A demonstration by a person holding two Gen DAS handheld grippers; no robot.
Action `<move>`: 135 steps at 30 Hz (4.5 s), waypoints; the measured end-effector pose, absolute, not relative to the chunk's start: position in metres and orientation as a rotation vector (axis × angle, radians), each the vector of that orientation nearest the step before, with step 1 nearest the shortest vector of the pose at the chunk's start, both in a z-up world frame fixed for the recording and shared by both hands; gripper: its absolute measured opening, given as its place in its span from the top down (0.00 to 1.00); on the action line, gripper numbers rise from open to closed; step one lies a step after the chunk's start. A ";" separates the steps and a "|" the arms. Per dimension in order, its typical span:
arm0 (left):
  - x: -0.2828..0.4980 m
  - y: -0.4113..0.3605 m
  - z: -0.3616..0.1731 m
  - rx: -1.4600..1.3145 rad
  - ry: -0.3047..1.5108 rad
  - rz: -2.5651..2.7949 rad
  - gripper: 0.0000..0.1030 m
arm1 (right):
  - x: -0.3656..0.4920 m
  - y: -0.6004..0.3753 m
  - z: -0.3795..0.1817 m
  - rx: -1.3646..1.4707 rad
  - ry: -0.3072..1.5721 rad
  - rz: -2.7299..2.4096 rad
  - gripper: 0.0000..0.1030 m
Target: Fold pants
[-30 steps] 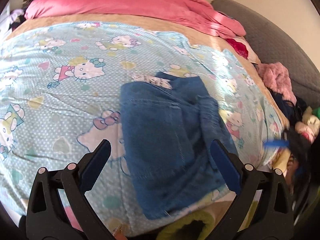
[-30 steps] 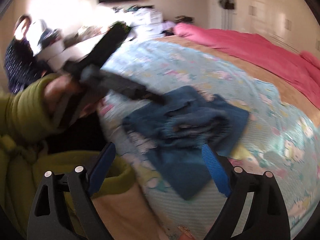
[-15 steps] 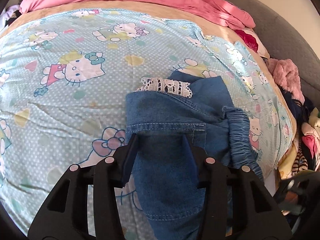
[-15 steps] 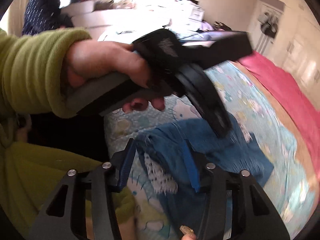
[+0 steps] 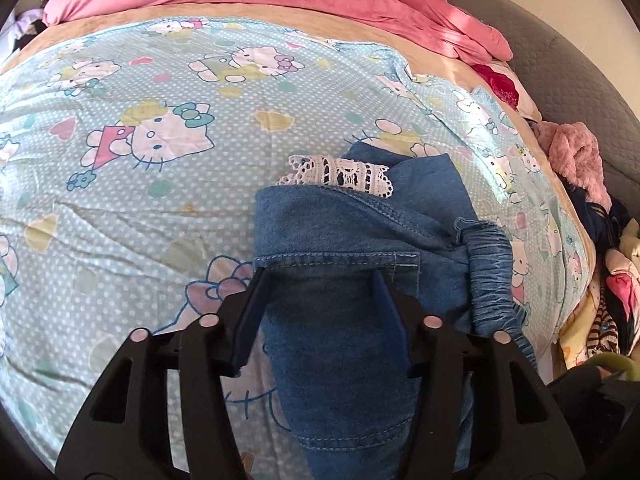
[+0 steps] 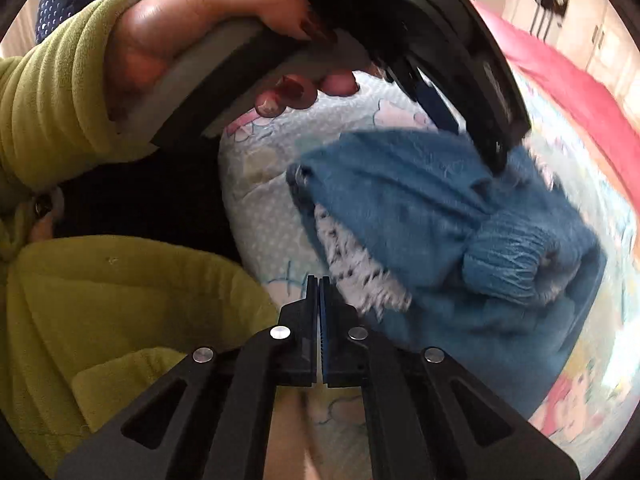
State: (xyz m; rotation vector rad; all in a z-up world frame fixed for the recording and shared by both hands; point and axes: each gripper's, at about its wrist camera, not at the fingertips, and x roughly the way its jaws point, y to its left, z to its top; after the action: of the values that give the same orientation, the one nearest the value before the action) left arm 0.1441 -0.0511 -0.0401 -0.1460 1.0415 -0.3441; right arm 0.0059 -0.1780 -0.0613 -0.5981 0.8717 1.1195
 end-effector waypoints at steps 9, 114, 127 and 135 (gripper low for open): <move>0.127 -0.055 -0.017 -0.117 0.963 -0.336 0.42 | 0.001 -0.218 -0.013 -0.430 0.774 1.091 0.71; 0.192 -0.044 -0.033 -0.115 0.899 -0.158 0.54 | 0.224 -0.252 -0.052 -0.041 0.901 0.389 0.49; 0.171 -0.037 -0.015 -0.139 0.867 -0.154 0.25 | 0.190 -0.284 -0.017 0.050 0.796 0.391 0.11; 0.142 -0.031 0.004 -0.150 0.839 -0.141 0.09 | 0.153 -0.296 0.009 0.067 0.700 0.374 0.05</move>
State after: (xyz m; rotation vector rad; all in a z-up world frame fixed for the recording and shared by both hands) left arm 0.1417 -0.0315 0.0040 -0.1504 0.8395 -0.1412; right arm 0.1528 -0.2964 0.0087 0.0668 0.7003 0.3736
